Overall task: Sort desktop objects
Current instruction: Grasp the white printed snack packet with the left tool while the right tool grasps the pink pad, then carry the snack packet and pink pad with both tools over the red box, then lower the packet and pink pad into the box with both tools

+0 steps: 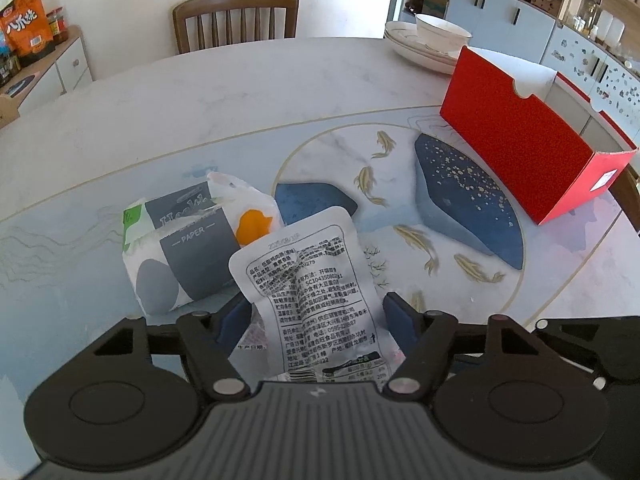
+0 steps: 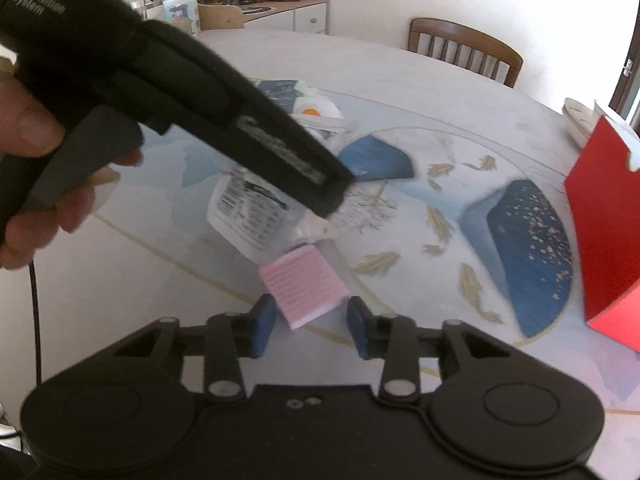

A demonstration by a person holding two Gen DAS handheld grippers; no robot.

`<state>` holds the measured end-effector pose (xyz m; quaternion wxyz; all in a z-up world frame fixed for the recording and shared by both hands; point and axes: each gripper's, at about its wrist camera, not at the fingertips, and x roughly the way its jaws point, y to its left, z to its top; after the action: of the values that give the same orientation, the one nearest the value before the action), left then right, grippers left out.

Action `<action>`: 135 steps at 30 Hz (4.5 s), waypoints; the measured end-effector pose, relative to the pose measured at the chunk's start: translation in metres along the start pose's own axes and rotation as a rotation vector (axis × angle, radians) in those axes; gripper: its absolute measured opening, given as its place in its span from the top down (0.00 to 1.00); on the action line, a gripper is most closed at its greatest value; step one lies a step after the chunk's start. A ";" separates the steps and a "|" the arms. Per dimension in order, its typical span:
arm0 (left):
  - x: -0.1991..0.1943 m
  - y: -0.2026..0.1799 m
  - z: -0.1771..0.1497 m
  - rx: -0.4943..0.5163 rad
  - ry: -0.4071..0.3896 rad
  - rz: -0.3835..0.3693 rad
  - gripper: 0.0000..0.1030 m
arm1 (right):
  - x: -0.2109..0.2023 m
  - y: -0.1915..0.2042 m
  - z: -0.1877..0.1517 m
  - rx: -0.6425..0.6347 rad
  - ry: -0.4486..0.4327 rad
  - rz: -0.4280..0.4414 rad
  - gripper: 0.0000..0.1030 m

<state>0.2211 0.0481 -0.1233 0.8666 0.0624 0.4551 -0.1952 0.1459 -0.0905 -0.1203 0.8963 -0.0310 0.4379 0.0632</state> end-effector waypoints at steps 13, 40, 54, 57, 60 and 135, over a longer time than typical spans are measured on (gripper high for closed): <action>-0.009 0.012 -0.003 -0.078 0.013 -0.055 0.37 | -0.013 -0.030 -0.014 0.067 0.020 -0.033 0.71; -0.014 0.021 -0.004 -0.085 0.033 -0.074 0.37 | 0.007 -0.010 0.006 0.075 0.017 -0.047 0.55; -0.012 0.023 -0.003 -0.085 0.034 -0.074 0.38 | -0.004 -0.023 -0.007 0.098 0.025 -0.058 0.55; -0.011 0.021 -0.004 -0.074 0.024 -0.062 0.38 | -0.007 -0.027 -0.010 0.098 0.027 -0.064 0.55; -0.015 0.018 -0.005 -0.061 0.004 -0.048 0.39 | -0.010 -0.031 -0.012 0.101 0.030 -0.069 0.55; 0.082 -0.271 0.199 0.110 0.075 -0.206 0.39 | -0.083 -0.367 -0.004 0.183 0.010 -0.149 0.55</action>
<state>0.3082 -0.2802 -0.0558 0.8195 0.0700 0.4800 -0.3052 0.1435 -0.4614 -0.0573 0.8953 0.0181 0.4428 -0.0441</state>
